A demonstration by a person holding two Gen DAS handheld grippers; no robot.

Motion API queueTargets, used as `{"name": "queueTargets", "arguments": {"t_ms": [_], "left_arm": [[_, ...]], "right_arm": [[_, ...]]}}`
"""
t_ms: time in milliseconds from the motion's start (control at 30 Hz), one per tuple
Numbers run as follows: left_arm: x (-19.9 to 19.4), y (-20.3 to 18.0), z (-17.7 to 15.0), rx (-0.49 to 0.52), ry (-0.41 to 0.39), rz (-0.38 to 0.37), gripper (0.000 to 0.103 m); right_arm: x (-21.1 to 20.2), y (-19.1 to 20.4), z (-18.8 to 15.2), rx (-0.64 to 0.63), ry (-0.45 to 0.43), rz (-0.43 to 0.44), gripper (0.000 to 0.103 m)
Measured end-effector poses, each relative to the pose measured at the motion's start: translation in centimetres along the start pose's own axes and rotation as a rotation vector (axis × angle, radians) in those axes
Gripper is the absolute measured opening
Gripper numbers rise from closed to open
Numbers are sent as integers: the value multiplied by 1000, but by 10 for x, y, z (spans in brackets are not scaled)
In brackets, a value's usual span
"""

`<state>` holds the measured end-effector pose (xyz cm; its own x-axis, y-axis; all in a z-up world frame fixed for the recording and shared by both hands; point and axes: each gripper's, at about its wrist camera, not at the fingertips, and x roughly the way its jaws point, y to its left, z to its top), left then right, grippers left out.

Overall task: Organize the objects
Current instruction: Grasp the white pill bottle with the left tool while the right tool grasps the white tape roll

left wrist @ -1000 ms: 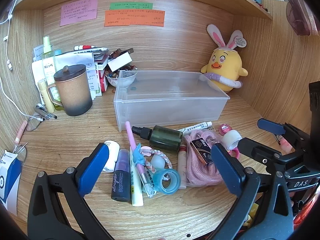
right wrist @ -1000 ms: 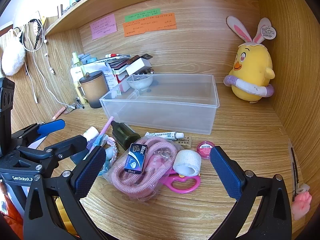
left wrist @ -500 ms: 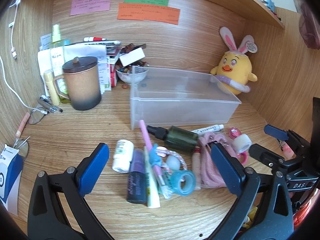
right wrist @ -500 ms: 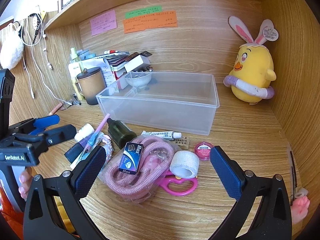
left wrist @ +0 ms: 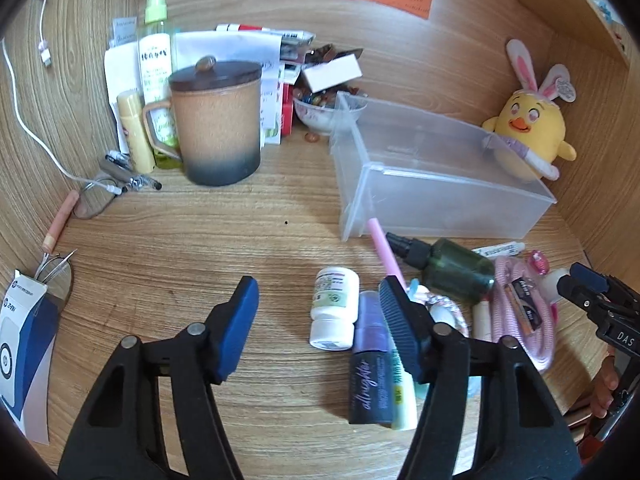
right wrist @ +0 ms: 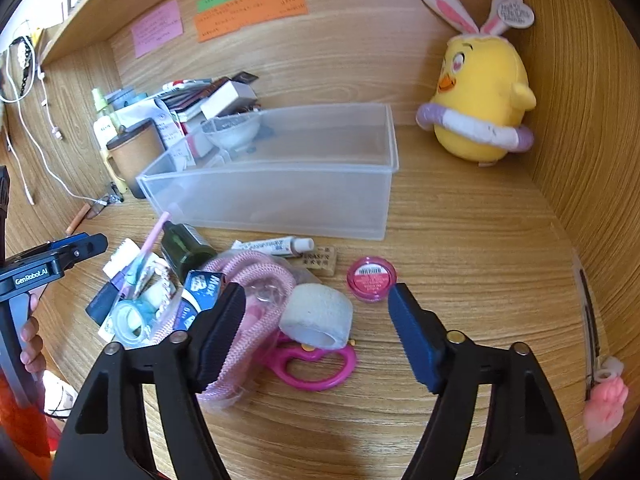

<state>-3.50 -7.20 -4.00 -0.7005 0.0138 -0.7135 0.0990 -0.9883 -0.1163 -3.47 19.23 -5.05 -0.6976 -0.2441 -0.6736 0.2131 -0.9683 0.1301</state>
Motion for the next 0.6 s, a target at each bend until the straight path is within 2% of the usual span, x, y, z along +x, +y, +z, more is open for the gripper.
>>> {"name": "queueTargets", "arguments": {"t_ms": [133, 333, 433, 533, 600], "left_arm": [[13, 2, 0, 8, 32, 11, 54], [22, 2, 1, 10, 56, 5, 51], [29, -1, 2, 19, 84, -8, 43], [36, -2, 2, 23, 115, -13, 31], [37, -1, 2, 19, 118, -13, 29]], "right_arm": [[8, -3, -3, 13, 30, 3, 57], [15, -6, -5, 25, 57, 17, 44], [18, -5, -5, 30, 60, 22, 38], [19, -6, -5, 32, 58, 19, 38], [19, -6, -5, 32, 55, 17, 38]]}}
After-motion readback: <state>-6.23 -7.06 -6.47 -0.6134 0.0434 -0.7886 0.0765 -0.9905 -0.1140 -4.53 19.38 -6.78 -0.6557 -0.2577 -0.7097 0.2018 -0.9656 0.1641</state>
